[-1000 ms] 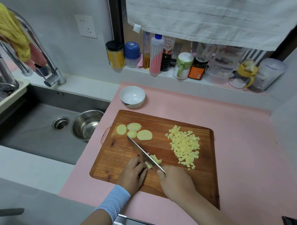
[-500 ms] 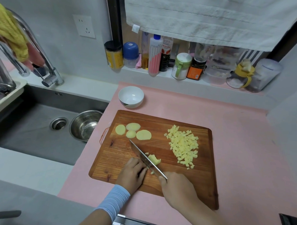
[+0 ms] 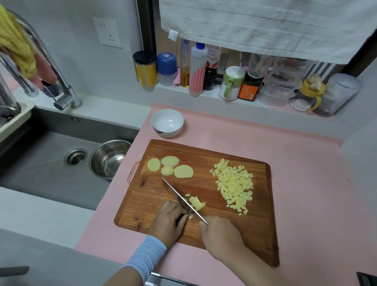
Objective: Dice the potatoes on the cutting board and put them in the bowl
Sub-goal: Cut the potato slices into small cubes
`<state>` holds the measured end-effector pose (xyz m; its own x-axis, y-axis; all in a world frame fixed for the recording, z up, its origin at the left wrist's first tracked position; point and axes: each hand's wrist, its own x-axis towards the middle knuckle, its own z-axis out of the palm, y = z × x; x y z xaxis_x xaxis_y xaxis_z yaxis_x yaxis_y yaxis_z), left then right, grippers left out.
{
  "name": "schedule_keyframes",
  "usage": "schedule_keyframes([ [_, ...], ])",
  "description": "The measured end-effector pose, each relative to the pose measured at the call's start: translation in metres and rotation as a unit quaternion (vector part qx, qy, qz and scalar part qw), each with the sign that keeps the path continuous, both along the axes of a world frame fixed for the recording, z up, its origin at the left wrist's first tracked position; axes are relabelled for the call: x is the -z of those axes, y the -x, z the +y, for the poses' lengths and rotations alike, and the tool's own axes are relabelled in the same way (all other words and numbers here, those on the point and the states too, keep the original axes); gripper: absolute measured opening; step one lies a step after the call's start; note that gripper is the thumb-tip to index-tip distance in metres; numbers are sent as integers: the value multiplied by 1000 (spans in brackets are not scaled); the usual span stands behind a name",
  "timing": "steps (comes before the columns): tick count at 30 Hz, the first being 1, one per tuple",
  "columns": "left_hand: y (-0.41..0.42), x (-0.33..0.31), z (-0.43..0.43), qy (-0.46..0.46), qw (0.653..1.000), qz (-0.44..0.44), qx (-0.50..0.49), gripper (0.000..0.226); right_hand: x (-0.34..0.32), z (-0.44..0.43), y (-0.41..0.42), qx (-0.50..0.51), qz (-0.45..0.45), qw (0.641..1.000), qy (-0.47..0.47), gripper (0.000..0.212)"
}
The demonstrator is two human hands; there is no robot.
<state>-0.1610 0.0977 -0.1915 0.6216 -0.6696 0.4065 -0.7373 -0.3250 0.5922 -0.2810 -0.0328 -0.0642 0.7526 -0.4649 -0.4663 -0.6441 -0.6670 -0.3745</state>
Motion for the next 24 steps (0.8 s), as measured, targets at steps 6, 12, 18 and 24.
schedule_keyframes([
  [6,-1,-5,-9,-38,998,45,-32,13,-3,-23,-9,35,-3,997,-66,38],
  [12,5,-23,-18,-50,996,59,-32,14,-9,-40,-12,83,-53,988,-123,38],
  [18,2,-35,-27,-84,996,9,-27,14,-16,-54,-13,82,-71,988,-106,37],
  [24,-27,-76,-36,51,968,144,-201,33,-26,-76,2,-1,-85,996,31,34],
])
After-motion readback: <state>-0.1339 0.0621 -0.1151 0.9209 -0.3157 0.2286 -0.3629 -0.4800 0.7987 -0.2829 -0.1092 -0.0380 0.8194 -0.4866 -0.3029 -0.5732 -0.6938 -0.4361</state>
